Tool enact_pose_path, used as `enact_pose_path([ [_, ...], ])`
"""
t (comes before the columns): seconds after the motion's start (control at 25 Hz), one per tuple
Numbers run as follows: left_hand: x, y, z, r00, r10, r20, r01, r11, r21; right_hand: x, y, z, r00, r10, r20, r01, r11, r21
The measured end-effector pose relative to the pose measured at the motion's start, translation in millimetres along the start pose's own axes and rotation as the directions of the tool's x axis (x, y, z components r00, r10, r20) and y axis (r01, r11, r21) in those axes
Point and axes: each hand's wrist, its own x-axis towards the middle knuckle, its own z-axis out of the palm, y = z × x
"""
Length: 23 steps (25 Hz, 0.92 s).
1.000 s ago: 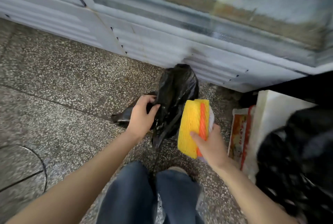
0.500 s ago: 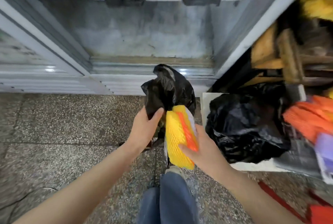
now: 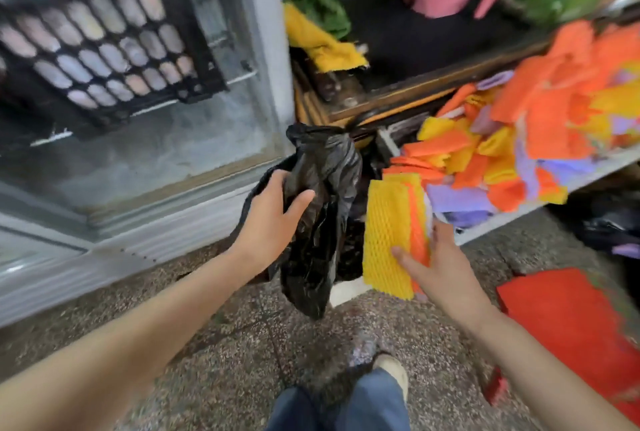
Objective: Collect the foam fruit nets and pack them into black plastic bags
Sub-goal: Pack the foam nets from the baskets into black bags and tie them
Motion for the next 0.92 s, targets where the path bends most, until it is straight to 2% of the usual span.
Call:
enact_pose_path([
  [0.12,-4.1,65.0,40.2,0.985,0.162,0.059,-0.161,0.987,-0.014,-17.7,16.7,-53.4,0.994,0.080,-0.079,-0.073,0.993,0.089],
  [0.28,-14.9,145.2,108.0,0.937,0.263,0.232,-0.281,0.959,0.049,-33.1,47.9,-124.8,0.974,0.188,-0.126,-0.146,0.949,0.281],
  [0.4,-27.4,197.2,163.6,0.910,0.302,0.283,-0.333,0.941,0.067,-45.7,74.9,-183.2,0.956,0.237,-0.172,-0.154,0.908,0.391],
  [0.6,-48.9,268.8,248.5,0.887,0.363,0.286,-0.364,0.930,-0.053,-69.6,112.0,-293.5,0.883,0.300,-0.361,-0.079,0.853,0.516],
  [0.68,-54.4,294.5,275.6,0.877,0.376,0.298,-0.372,0.925,-0.074,-75.3,119.6,-331.2,0.916,0.291,-0.277,-0.075,0.802,0.593],
  [0.8,-64.7,321.7,302.0,0.839,0.429,0.335,-0.366,0.900,-0.238,-81.0,121.4,-371.8,0.975,0.221,0.002,-0.142,0.617,0.774],
  [0.92,-76.2,346.9,310.3,0.831,0.378,0.408,-0.235,0.904,-0.358,-76.6,123.2,-395.9,0.978,0.170,0.123,-0.193,0.501,0.844],
])
